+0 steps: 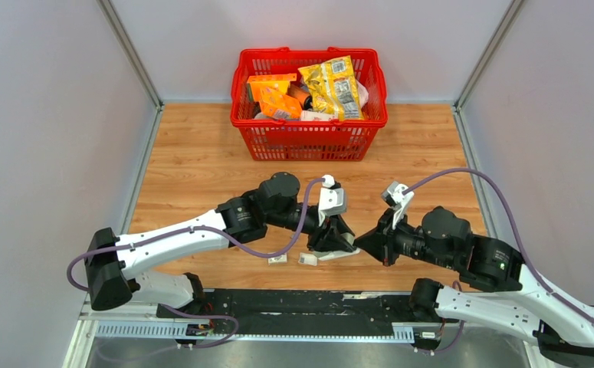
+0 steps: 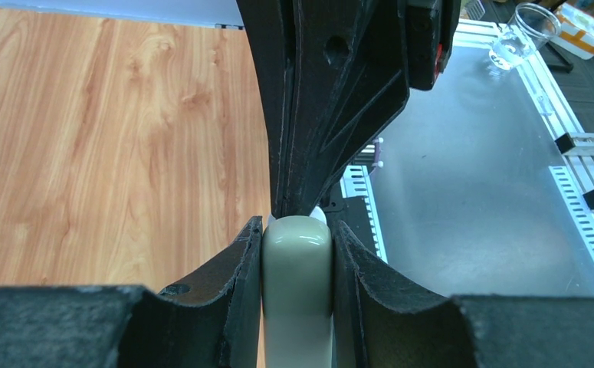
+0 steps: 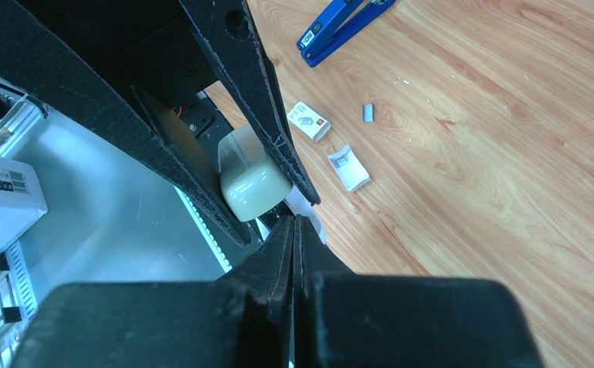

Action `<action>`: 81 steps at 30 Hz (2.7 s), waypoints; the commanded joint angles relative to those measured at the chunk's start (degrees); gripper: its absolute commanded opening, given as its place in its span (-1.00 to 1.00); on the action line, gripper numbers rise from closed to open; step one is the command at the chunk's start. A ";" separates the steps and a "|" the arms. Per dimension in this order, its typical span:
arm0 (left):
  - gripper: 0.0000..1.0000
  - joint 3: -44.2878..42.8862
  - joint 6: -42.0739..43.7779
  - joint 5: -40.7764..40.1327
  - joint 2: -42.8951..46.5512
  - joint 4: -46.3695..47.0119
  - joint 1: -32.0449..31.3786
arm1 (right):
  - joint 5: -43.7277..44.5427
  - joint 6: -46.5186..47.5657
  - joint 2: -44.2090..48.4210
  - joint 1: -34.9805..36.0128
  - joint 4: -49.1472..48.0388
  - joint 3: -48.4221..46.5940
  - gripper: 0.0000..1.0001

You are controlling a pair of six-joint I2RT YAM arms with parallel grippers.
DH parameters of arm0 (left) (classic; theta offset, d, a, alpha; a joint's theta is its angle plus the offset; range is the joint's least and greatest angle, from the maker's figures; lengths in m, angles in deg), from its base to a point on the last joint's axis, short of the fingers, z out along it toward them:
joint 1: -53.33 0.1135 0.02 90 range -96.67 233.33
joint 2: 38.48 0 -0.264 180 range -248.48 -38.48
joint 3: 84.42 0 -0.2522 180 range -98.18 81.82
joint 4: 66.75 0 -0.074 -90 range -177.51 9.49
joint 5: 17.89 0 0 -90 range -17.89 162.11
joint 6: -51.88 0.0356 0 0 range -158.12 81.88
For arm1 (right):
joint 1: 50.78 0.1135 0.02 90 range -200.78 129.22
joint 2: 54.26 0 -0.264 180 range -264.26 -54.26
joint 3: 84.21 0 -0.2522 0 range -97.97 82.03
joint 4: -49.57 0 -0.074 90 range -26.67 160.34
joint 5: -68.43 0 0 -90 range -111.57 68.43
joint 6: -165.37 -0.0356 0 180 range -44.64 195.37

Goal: Unload the staples from the stapler

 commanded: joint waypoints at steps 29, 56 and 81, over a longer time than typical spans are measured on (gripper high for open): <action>-1.00 -3.60 0.31 -4.59 8.06 13.63 0.68 | -7.85 -4.61 -1.61 0.15 -11.62 16.26 -1.00; -1.00 -1.15 1.72 -17.07 7.80 9.23 0.68 | 6.30 -1.80 4.89 0.24 0.59 4.84 -1.00; -1.00 6.50 -11.29 -37.99 10.08 18.90 0.42 | 19.66 4.09 -8.81 0.24 -22.95 2.37 -1.00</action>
